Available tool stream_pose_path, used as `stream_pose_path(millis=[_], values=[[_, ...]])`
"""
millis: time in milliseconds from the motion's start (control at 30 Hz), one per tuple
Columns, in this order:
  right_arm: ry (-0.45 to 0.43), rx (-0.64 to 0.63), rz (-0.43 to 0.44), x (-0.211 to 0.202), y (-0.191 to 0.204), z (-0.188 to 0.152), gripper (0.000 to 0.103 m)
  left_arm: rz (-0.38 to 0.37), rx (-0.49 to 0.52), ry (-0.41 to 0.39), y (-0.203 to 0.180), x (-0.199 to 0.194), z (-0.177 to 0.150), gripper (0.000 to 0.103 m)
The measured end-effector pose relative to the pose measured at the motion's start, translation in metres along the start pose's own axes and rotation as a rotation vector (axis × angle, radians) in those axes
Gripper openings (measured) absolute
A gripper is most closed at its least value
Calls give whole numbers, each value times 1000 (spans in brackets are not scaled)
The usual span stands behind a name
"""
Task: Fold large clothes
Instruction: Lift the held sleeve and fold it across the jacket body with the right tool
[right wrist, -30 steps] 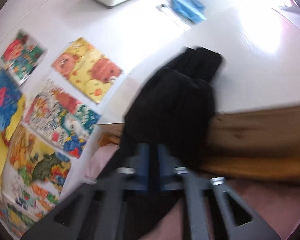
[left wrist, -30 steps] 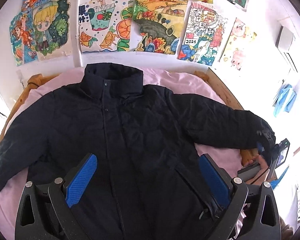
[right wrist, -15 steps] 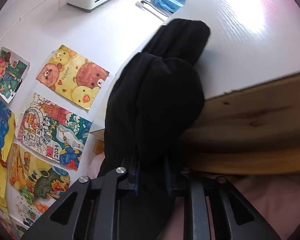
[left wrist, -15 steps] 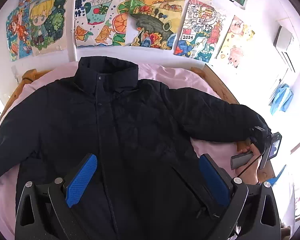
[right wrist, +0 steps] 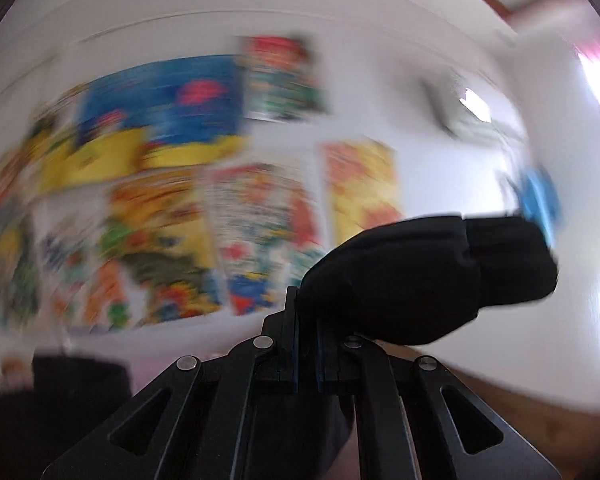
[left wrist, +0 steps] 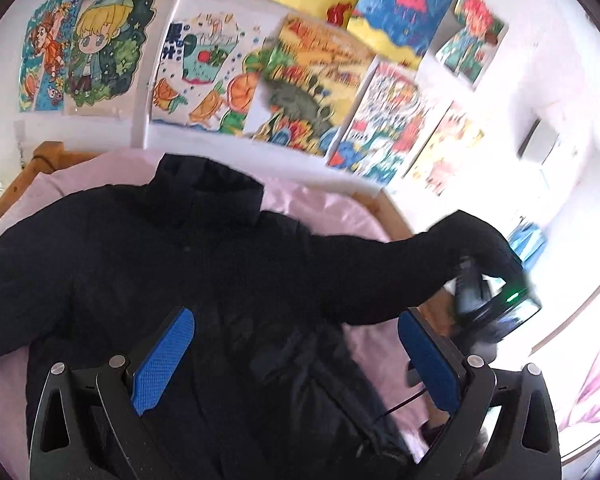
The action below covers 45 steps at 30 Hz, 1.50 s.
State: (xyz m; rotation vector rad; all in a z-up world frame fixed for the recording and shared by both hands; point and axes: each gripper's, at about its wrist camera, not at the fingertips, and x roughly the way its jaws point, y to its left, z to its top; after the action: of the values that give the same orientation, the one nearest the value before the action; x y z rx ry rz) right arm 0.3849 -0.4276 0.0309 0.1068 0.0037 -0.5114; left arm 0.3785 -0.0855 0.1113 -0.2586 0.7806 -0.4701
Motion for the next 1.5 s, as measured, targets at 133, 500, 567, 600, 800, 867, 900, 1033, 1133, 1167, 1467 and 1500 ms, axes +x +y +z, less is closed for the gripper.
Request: stream_pose_path(millis=[133,500,567,600,800,867,900,1033,1133,1167,1467,1500], values=[[-86,-275,151,-36,67,1,6,-88,-20,-19,15,-4,8,103],[-283,-843,413,-153,182,-43,6,-322,-134,-31,69,-15,27,103],[-277,-932,453,-171,196,-56,6,-330,-138,-18,78,-15,28,103],[-270,-975,475,-178,202,-62,6,-333,-142,-4,83,-13,27,103],[-219,-1117,565,-212,222,-99,6,-369,-301,122,140,31,7,103],[-207,-1148,591,-220,225,-110,6,-359,-398,168,162,49,-3,103],[-202,-1167,601,-225,227,-116,6,-339,-445,195,173,58,-10,103],[-171,-1208,634,-241,233,-133,5,-234,-568,250,202,78,-31,102],[-168,-1233,642,-250,236,-144,6,-155,-553,226,207,74,-33,96],[-164,-1237,644,-250,236,-147,6,-152,-546,214,210,73,-33,87],[-155,-1210,620,-260,233,-147,6,-15,-484,144,204,67,-14,15],[-159,-1214,622,-263,232,-148,7,17,-461,127,203,64,-8,14]])
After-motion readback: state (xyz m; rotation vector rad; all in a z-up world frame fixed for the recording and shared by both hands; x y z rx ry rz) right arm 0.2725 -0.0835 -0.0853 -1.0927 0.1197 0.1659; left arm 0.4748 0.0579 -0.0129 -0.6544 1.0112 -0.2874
